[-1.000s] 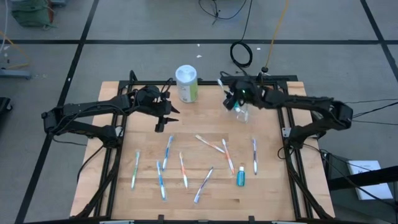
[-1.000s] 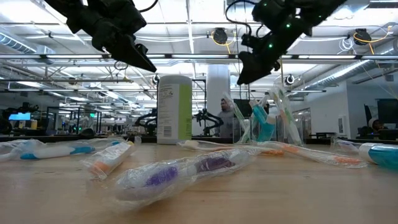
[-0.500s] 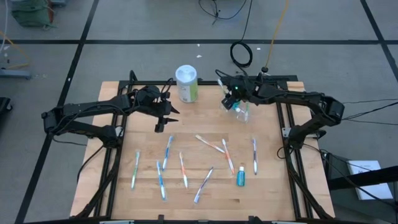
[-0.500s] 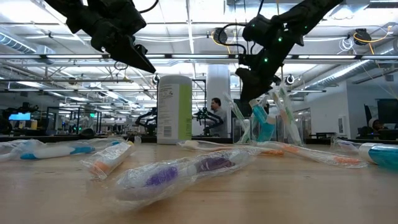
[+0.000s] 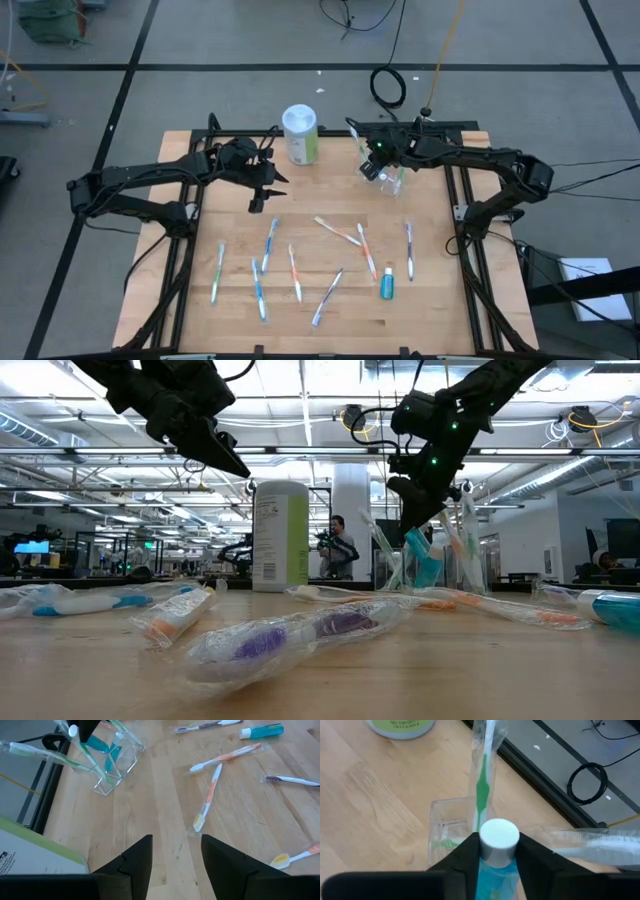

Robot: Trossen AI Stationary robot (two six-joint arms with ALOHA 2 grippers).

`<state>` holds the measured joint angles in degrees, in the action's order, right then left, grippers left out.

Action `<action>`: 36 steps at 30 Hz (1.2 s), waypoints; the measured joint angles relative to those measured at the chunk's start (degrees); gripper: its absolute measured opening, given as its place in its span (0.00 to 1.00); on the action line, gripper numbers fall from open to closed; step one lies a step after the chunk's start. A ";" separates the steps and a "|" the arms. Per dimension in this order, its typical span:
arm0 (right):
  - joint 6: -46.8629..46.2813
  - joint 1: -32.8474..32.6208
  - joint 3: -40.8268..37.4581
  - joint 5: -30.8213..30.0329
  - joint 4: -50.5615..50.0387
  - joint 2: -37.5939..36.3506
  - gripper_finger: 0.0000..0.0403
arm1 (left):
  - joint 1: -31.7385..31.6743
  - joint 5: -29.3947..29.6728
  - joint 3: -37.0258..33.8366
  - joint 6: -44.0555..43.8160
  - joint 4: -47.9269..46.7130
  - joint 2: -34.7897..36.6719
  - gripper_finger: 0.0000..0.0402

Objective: Pick & Place toothbrushing station
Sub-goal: Put the blue mouthwash into the transparent organizer

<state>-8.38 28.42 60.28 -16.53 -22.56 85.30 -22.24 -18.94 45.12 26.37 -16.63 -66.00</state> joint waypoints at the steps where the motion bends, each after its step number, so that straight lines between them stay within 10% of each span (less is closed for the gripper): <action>1: 0.04 0.00 -0.01 0.00 0.01 0.00 0.22 | 0.00 0.00 0.00 0.00 0.01 0.00 0.44; 9: -0.79 -1.51 -0.12 -0.42 0.07 -2.45 0.23 | 0.00 0.01 0.00 -0.19 -0.38 0.00 0.44; 23: -3.32 -13.16 -12.07 -24.00 19.33 -5.01 0.24 | 0.00 0.00 0.00 -1.07 -1.67 0.00 0.44; 36: -5.90 -11.66 -24.47 -21.35 33.86 -5.01 0.24 | 0.00 0.02 0.00 -1.05 -1.52 0.00 0.44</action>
<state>-14.28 16.76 35.81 -37.88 11.30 80.29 -22.24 -18.92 45.12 25.32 -18.15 -66.00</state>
